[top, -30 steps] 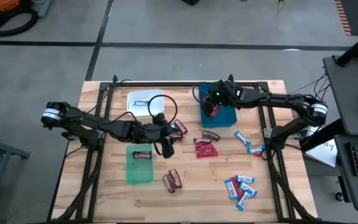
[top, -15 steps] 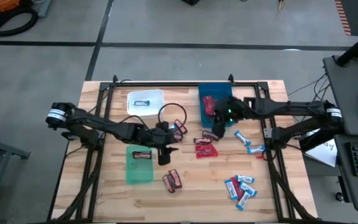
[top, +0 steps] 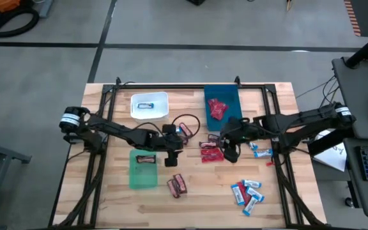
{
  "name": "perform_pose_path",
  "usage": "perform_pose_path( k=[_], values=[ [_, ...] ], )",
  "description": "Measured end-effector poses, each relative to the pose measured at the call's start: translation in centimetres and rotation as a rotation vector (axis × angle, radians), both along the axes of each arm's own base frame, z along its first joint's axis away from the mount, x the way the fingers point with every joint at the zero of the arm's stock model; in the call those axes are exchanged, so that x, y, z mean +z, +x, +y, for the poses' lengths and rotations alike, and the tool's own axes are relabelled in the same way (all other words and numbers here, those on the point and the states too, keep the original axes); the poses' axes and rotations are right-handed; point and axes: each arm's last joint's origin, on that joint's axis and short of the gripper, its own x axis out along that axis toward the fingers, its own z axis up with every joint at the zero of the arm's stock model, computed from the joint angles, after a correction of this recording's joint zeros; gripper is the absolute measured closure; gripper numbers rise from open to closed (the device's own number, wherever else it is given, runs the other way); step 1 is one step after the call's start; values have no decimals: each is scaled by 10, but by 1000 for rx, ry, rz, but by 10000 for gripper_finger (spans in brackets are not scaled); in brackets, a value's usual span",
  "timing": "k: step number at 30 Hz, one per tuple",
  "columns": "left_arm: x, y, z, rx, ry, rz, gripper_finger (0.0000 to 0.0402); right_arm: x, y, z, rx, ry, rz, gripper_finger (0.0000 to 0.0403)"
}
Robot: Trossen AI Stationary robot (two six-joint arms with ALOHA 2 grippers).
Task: Sort candy
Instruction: Put the brown chocolate bar into the green bin
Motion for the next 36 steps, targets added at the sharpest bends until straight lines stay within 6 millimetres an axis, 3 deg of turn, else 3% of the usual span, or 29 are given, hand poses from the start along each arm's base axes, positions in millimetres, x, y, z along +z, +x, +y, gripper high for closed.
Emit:
perform_pose_path(
  k=[11, 19, 32, 36],
  values=[
    [-32, 16, 25, 31, 65, 163, 208, 0, -2, 13, -6, -11, -6, 259],
    [-42, 18, 34, 61, 69, 195, 223, 0, -3, 17, -3, -26, -10, 259],
    [-42, 18, 34, 67, 64, 192, 348, -4, -4, 16, -6, -32, 3, 259],
    [-39, 19, 33, 66, 61, 188, 364, -7, -4, 16, -6, -33, 9, 259]
  ],
)
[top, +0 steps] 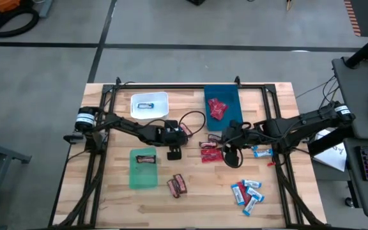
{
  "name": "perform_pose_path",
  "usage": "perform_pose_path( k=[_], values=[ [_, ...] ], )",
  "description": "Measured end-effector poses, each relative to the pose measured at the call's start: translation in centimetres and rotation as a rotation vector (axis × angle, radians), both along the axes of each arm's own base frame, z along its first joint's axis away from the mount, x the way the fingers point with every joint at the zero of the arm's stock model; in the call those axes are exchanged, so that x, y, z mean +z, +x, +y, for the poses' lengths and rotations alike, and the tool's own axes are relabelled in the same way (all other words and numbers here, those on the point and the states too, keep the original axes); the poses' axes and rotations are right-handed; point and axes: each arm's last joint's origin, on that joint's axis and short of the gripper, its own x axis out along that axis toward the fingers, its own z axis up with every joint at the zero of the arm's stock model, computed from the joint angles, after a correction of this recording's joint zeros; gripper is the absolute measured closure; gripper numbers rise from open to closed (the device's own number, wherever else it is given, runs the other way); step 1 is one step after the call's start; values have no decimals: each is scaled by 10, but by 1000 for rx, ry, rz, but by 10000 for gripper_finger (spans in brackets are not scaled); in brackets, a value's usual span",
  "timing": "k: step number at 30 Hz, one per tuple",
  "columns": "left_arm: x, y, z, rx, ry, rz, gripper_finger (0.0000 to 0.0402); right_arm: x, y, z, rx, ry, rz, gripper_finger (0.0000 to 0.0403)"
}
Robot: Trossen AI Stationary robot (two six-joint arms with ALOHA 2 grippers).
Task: Sort candy
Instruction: Put the brown chocolate bar into the green bin
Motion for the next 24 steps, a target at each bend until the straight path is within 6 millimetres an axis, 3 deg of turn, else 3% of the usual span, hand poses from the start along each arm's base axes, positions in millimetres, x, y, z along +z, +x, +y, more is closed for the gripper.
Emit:
perform_pose_path(
  k=[7, 12, 18, 24],
  values=[
    [27, 7, -9, -39, -116, 62, 365, -5, -1, 0, -14, 10, 15, 259],
    [62, 14, -23, -24, -186, 119, 365, -7, -2, 0, -15, 8, 23, 259],
    [97, 12, -54, -79, -184, 203, 365, -8, -2, -1, -15, 8, 24, 259],
    [115, -7, -87, -47, -199, 317, 365, -10, -2, -1, -14, 4, 31, 259]
  ],
)
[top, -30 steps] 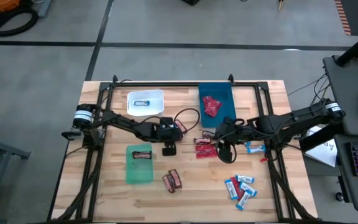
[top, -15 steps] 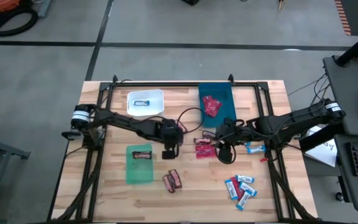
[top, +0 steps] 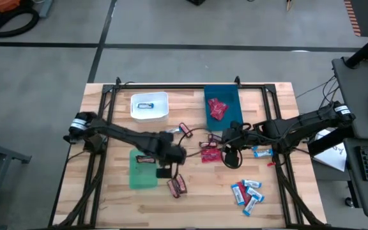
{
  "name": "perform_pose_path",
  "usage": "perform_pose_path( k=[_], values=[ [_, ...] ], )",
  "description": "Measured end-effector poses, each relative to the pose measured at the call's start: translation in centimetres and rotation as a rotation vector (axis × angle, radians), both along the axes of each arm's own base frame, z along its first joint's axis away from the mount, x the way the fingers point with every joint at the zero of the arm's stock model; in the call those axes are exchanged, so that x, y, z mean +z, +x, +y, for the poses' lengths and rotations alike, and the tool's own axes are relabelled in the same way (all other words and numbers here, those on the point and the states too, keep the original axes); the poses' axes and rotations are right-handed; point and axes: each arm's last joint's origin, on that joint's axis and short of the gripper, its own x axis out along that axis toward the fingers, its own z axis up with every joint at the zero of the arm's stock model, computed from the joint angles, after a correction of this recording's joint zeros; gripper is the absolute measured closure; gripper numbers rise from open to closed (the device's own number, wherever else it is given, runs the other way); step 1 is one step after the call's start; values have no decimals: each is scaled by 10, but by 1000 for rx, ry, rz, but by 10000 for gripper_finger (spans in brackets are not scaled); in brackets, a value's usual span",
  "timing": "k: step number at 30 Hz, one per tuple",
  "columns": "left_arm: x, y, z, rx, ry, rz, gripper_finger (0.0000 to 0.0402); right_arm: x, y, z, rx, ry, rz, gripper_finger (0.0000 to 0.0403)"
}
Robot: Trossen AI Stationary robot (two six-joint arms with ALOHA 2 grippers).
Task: Sort candy
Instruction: Put the brown chocolate bar into the green bin, then put the white chocolate bar into the white bin
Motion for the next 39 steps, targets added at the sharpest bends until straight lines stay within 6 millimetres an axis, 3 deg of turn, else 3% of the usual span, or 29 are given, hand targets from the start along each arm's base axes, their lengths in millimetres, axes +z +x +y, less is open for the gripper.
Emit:
perform_pose_path(
  k=[6, 11, 19, 28, 39],
  values=[
    [9, -31, -25, 92, 93, 71, 365, -2, 1, 0, 0, 2, -12, 259],
    [15, -51, -42, 153, 104, 9, 365, -3, 0, 0, 0, 2, -10, 259],
    [-13, -79, -44, 279, 143, 14, 365, -8, -1, 1, -23, 26, 2, 259],
    [-51, -94, -39, 365, 87, 87, 365, -12, -3, 9, -11, 45, 0, 259],
    [-44, -90, -41, 358, 67, 67, 313, -13, -4, 10, -33, 68, 6, 259]
  ],
)
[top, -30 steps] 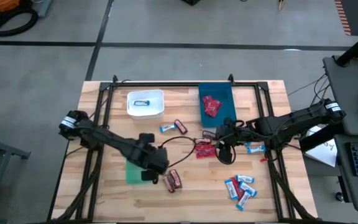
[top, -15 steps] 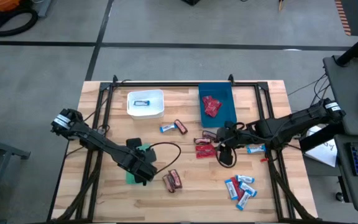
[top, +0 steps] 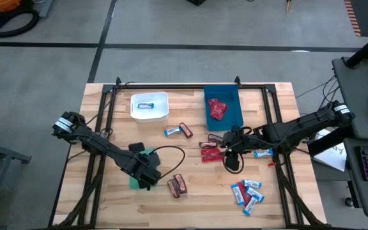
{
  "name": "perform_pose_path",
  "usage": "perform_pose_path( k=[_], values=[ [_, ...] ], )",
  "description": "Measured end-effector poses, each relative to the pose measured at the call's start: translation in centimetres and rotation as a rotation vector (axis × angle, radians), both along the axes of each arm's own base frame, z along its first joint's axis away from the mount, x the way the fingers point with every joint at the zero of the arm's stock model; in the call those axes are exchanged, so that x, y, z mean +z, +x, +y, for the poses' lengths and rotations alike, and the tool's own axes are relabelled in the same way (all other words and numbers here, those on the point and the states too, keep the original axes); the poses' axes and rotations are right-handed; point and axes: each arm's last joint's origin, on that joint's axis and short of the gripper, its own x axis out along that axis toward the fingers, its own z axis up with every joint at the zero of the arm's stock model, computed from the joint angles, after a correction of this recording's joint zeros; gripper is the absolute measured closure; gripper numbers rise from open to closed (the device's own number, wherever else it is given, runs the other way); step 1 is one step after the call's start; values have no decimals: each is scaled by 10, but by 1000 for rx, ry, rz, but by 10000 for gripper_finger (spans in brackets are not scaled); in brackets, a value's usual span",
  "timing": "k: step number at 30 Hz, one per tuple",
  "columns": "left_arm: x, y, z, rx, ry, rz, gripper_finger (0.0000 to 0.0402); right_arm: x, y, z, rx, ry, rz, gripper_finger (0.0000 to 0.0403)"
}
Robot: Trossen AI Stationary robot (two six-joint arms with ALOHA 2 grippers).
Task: Sort candy
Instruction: Put the white chocolate bar into the white bin
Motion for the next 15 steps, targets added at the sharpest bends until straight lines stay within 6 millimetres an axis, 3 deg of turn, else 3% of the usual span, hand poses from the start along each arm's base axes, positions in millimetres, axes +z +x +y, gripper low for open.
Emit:
perform_pose_path(
  k=[8, 15],
  values=[
    [12, 3, -2, -61, -13, -15, 275, -3, -3, 0, -58, 61, 47, 259],
    [36, 6, -4, -295, -7, -173, 282, -15, -24, -5, -222, 96, 295, 259]
  ],
)
